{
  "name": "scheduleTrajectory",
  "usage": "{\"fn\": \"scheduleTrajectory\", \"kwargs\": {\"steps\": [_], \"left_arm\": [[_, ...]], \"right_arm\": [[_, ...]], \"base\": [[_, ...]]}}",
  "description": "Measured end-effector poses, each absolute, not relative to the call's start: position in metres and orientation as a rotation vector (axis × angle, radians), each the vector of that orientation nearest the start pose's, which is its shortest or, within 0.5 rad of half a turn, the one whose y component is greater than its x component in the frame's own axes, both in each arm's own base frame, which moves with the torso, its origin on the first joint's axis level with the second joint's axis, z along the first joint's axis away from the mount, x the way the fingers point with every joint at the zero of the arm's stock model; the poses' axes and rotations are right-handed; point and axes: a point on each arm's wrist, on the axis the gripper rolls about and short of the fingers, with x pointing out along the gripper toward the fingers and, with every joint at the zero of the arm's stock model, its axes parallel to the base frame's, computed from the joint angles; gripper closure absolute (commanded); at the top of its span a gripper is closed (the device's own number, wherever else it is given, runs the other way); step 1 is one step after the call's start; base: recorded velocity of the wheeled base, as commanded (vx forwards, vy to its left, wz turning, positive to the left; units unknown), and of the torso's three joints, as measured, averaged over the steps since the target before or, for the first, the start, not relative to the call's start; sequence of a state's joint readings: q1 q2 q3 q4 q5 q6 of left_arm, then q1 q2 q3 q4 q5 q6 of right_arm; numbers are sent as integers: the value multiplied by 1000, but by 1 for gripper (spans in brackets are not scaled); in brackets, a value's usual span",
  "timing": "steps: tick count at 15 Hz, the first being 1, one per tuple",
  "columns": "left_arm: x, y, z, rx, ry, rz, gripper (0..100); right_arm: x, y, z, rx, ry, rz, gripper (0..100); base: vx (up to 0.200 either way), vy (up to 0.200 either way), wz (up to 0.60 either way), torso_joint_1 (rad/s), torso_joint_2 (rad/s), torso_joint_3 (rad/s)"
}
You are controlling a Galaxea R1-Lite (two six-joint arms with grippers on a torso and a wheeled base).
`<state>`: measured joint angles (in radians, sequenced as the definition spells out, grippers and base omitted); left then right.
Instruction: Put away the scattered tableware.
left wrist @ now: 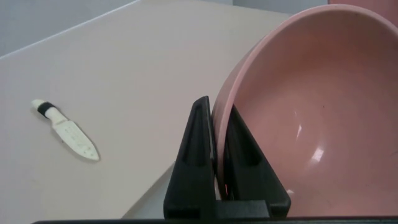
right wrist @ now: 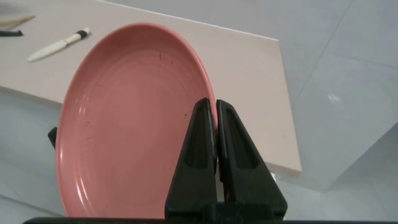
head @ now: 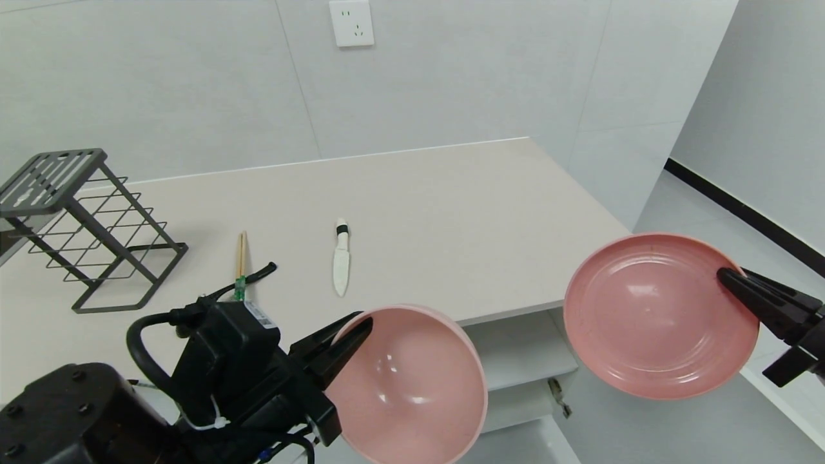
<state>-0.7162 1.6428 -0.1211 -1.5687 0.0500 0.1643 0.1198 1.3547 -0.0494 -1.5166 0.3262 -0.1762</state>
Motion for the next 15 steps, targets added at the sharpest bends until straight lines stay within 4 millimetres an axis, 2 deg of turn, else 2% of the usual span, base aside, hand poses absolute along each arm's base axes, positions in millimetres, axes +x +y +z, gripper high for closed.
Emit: {"fn": "scheduleTrajectory", "kwargs": {"steps": [11, 15], "left_arm": [[154, -132, 129, 150, -75, -663, 100], [151, -130, 131, 148, -88, -661, 100]], "right_arm": [[150, 26, 160, -212, -225, 432, 100], [151, 41, 148, -203, -170, 532, 100]], "base": [[0, 0, 0, -265, 512, 246], [0, 0, 0, -251, 472, 212]]}}
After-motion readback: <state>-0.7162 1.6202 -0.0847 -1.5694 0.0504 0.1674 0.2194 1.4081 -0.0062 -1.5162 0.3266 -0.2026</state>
